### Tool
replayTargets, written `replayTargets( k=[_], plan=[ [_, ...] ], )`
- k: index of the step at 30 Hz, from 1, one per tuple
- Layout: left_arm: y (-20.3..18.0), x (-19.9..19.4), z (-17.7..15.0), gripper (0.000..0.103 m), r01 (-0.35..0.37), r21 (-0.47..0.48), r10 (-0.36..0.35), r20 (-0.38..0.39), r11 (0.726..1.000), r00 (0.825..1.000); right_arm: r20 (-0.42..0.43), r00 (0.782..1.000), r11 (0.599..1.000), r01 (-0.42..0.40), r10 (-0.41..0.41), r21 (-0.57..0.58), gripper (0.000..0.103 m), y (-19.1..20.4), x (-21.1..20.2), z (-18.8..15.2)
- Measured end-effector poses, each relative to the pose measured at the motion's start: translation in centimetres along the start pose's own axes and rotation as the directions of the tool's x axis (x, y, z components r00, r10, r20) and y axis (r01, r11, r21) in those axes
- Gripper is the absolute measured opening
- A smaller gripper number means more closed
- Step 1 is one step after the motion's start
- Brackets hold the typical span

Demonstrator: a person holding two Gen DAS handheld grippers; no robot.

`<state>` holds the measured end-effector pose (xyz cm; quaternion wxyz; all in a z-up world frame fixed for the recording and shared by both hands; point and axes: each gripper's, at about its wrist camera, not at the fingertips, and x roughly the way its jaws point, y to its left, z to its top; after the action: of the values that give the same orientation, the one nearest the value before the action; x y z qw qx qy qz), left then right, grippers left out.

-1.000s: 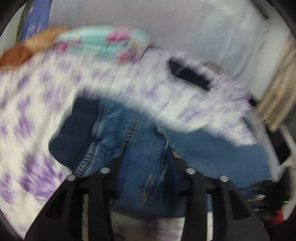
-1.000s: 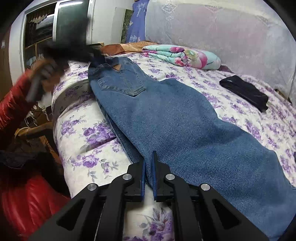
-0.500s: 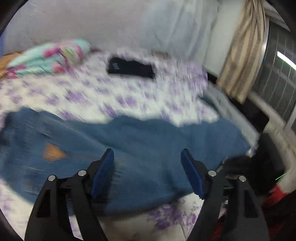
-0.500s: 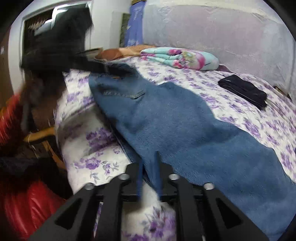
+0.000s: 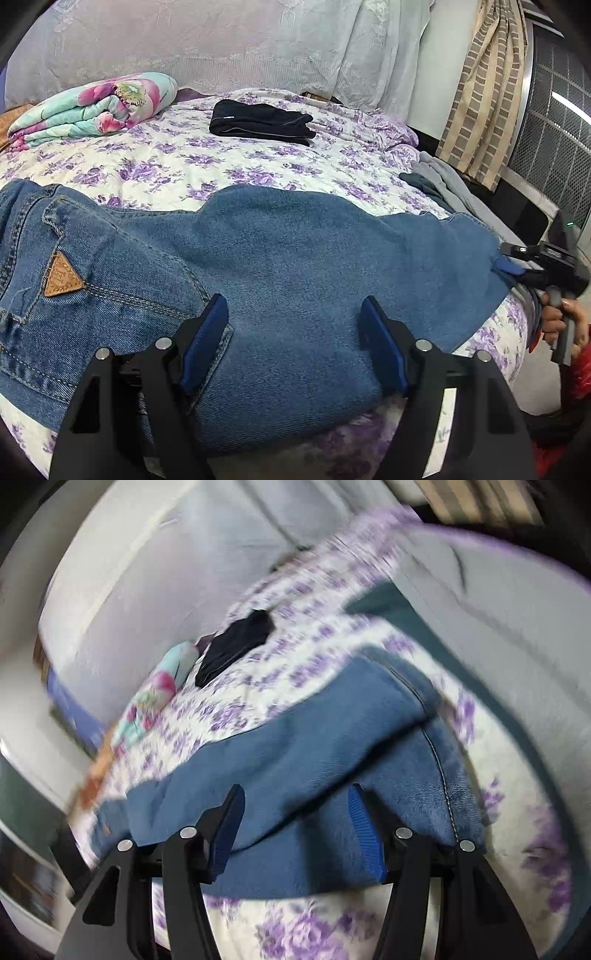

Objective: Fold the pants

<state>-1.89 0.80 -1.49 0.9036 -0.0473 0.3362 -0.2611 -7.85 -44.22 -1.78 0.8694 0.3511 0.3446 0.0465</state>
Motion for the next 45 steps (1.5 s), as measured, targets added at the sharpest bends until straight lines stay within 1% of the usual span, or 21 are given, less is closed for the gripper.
replayTargets(
  k=[4, 5, 6, 9, 11, 15, 17, 19, 20, 21, 22, 24, 28, 31, 32, 33, 34, 36, 40, 43, 45],
  plan=[
    [0.3, -0.1, 0.2, 0.071, 0.016, -0.002, -0.016, -0.009, 1.0, 1.0, 0.015, 1.0, 0.999, -0.007, 0.008, -0.034, 0.049, 0.3, 1.6, 0.6],
    [0.4, -0.1, 0.2, 0.071, 0.019, 0.001, -0.019, -0.011, 1.0, 1.0, 0.026, 1.0, 0.999, 0.014, -0.013, -0.039, 0.022, 0.1, 1.8, 0.8],
    [0.5, -0.1, 0.2, 0.07, 0.023, 0.005, -0.023, -0.013, 1.0, 1.0, 0.026, 1.0, 1.0, -0.005, 0.006, -0.018, 0.005, -0.2, 1.8, 0.9],
    [1.1, -0.4, 0.3, 0.063, 0.029, -0.001, -0.029, -0.018, 1.0, 0.999, 0.061, 0.997, 0.999, -0.036, 0.039, -0.035, 0.005, 0.6, -0.6, 0.3],
    [1.9, -0.6, 0.4, 0.05, 0.043, -0.021, -0.043, -0.02, 0.999, 0.999, 0.075, 0.996, 0.996, -0.042, 0.048, -0.078, 0.005, 1.4, -2.9, -0.3],
    [4.0, -0.8, 0.6, 0.042, 0.117, -0.104, -0.119, -0.014, 0.988, 0.993, -0.027, 1.0, 0.999, 0.011, -0.012, -0.037, 0.008, -1.2, -3.1, -3.2],
    [4.0, -0.8, 0.6, 0.042, 0.119, -0.108, -0.121, -0.012, 0.987, 0.993, -0.021, 1.0, 1.0, 0.001, -0.002, -0.015, 0.008, -2.0, -3.2, -4.4],
    [3.5, -0.8, 0.4, 0.042, 0.094, -0.083, -0.095, -0.011, 0.992, 0.995, -0.024, 0.999, 0.999, -0.041, 0.042, 0.027, 0.021, -2.1, -4.3, -4.8],
    [3.4, -0.8, 0.4, 0.042, 0.087, -0.077, -0.088, -0.011, 0.993, 0.996, -0.017, 0.998, 0.998, -0.059, 0.059, 0.034, 0.045, -2.1, -4.8, -4.7],
    [3.3, -0.7, 0.4, 0.042, 0.081, -0.071, -0.082, -0.011, 0.994, 0.997, -0.003, 0.999, 0.998, -0.049, 0.049, 0.028, 0.06, -2.0, -5.4, -4.7],
    [3.3, -0.8, 0.4, 0.043, 0.082, -0.071, -0.083, -0.009, 0.994, 0.997, 0.004, 1.0, 1.0, 0.009, -0.009, 0.008, 0.061, -1.9, -6.0, -4.6],
    [3.3, -0.8, 0.4, 0.043, 0.087, -0.075, -0.087, -0.006, 0.993, 0.996, 0.017, 0.998, 0.998, 0.055, -0.056, 0.008, 0.061, -2.5, -6.2, -4.4],
    [3.0, -0.8, 0.3, 0.044, 0.071, -0.066, -0.072, -0.002, 0.995, 0.997, 0.054, 0.999, 0.989, -0.006, -0.002, 0.145, 0.062, -5.0, -5.1, -3.1],
    [2.8, -0.8, 0.3, 0.044, 0.056, -0.063, -0.057, -0.004, 0.996, 0.998, 0.107, 0.994, 0.994, 0.005, -0.017, 0.11, 0.062, -4.4, -3.5, -1.2],
    [2.9, -0.8, 0.3, 0.044, 0.054, -0.065, -0.054, -0.005, 0.996, 0.999, 0.116, 0.993, 0.996, 0.012, -0.022, 0.092, 0.055, -4.3, -3.1, -1.0],
    [2.8, -0.8, 0.4, 0.044, 0.049, -0.07, -0.049, -0.006, 0.996, 0.999, 0.128, 0.992, 0.997, 0.014, -0.023, 0.07, 0.028, -4.1, -2.4, -0.2],
    [2.8, -0.8, 0.4, 0.044, 0.044, -0.073, -0.044, -0.007, 0.996, 0.999, 0.141, 0.99, 0.997, -0.025, 0.015, 0.068, 0.022, -4.0, -2.3, 0.7],
    [2.5, -0.8, 0.6, 0.046, 0.025, -0.081, -0.026, -0.005, 0.996, 1.0, 0.19, 0.979, 0.997, -0.075, 0.069, 0.026, 0.019, -2.9, -3.5, 2.6],
    [0.2, -0.5, 1.3, 0.062, -0.007, -0.047, 0.008, 0.026, 0.999, 1.0, 0.316, 0.941, 0.988, -0.08, 0.118, -0.131, 0.017, 0.6, -6.9, 5.8],
    [-2.4, 1.1, 1.6, 0.064, -0.069, 0.015, 0.069, 0.003, 0.997, 0.998, 0.337, 0.941, 0.993, 0.011, 0.03, -0.117, 0.014, -0.9, -7.1, 7.1],
    [-3.3, 1.8, 1.7, 0.07, -0.103, 0.039, 0.104, -0.021, 0.994, 0.994, 0.244, 0.966, 0.992, 0.104, -0.085, -0.067, 0.014, -3.9, -4.3, 6.3]
  ],
)
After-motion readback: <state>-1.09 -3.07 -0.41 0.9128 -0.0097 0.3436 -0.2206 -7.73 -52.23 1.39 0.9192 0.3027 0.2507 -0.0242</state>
